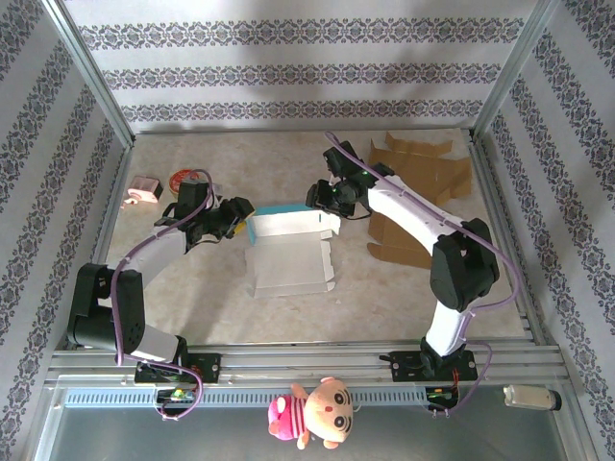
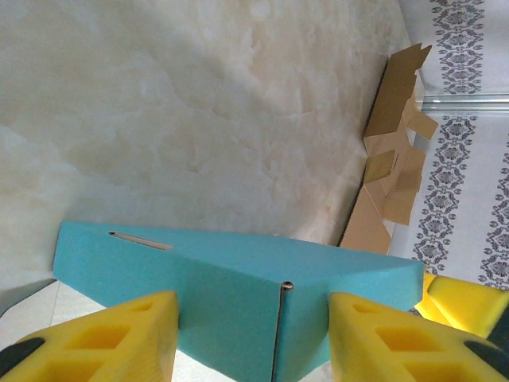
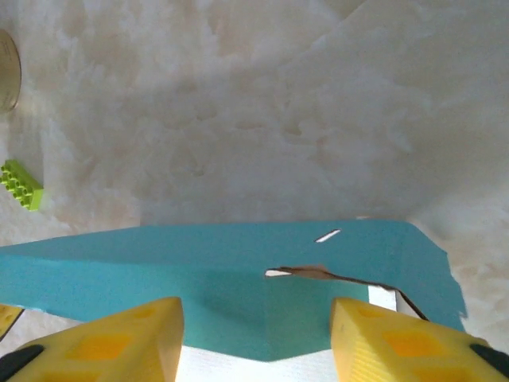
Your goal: Fold the paper box
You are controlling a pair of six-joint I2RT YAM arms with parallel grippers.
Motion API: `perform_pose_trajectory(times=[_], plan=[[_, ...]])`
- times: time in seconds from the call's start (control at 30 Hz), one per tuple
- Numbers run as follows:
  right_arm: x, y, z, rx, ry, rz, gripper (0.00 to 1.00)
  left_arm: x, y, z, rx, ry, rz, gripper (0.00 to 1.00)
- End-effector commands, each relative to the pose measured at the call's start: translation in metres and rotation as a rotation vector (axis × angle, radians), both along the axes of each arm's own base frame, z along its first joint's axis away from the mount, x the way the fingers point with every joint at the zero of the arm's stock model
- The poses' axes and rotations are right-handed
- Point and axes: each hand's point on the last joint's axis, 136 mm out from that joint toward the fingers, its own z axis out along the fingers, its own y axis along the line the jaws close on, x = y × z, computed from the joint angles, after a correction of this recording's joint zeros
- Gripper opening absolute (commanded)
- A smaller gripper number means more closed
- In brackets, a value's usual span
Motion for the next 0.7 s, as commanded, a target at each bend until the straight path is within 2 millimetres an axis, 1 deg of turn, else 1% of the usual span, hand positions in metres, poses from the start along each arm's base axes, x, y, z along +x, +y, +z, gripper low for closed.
perform_pose_trajectory(times=[0.0,0.2,0.33,0.4,0.47,0.53,0.57,0.6,0.63,0.67], plan=[[0.006,0.010,0.000,0.025,-0.005,0.006,0.49,-0.001,-0.004,-0.006,0.032,0.019,-0.021,0.50],[0.003,0.018,-0.012,0.067,0.020,0.005,0.44,0.000,-0.006,-0.006,0.032,0.020,-0.027,0.50],[0.001,0.022,-0.019,0.109,0.042,-0.009,0.35,0.000,-0.008,-0.007,0.034,0.022,-0.029,0.50],[-0.001,0.021,-0.022,0.110,0.048,-0.019,0.33,0.000,-0.008,-0.007,0.034,0.021,-0.029,0.50],[-0.002,0.019,-0.021,0.108,0.043,-0.023,0.31,0.000,-0.008,-0.008,0.036,0.023,-0.028,0.50],[-0.002,0.016,-0.017,0.108,0.030,-0.026,0.22,0.000,-0.008,-0.009,0.039,0.025,-0.028,0.50],[-0.003,0.014,-0.014,0.112,0.027,-0.032,0.21,0.000,-0.008,-0.010,0.044,0.027,-0.029,0.50],[-0.003,0.013,-0.012,0.119,0.027,-0.039,0.21,-0.001,-0.007,-0.012,0.051,0.030,-0.028,0.50],[-0.004,0.011,-0.008,0.130,0.028,-0.044,0.24,0.000,-0.006,-0.014,0.061,0.030,-0.028,0.50],[-0.005,0.010,-0.004,0.140,0.025,-0.045,0.32,-0.001,-0.004,-0.017,0.078,0.033,-0.024,0.50]])
